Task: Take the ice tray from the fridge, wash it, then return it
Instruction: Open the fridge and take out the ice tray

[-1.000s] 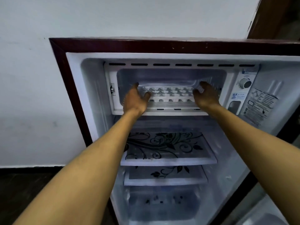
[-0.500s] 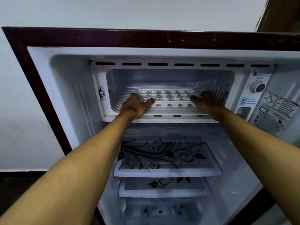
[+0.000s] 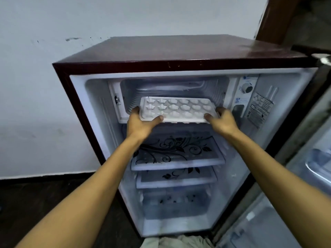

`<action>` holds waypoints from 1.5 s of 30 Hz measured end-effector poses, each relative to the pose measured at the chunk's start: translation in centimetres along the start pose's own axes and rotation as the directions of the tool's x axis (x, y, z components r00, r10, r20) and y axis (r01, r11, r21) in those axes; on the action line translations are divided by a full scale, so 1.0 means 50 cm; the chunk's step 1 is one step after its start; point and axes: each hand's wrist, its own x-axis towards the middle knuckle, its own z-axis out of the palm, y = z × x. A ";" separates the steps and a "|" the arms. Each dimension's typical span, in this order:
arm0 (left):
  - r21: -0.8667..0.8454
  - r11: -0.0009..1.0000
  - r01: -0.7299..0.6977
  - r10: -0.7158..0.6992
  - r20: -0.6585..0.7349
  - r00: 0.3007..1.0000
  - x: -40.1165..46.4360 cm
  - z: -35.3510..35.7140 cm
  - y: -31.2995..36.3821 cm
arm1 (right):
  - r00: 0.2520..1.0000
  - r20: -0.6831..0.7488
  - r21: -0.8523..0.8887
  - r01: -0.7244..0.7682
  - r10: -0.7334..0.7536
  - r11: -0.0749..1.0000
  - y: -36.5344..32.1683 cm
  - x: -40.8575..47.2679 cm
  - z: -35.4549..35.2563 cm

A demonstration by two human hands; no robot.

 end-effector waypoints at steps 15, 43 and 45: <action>-0.158 0.977 0.144 -0.109 0.211 0.971 -0.546 -0.101 -0.091 | 0.973 0.023 0.115 -0.229 0.228 0.966 0.116 -0.574 -0.166; 0.015 0.969 -0.248 -0.047 0.991 -0.122 -1.277 0.254 -0.028 | 0.026 -0.563 0.685 -0.544 0.826 0.484 0.221 -1.687 -0.359; -0.054 0.963 -0.264 -0.009 0.973 -0.231 -1.350 0.266 0.004 | -0.065 -0.601 0.708 -0.506 0.796 0.493 0.190 -1.743 -0.364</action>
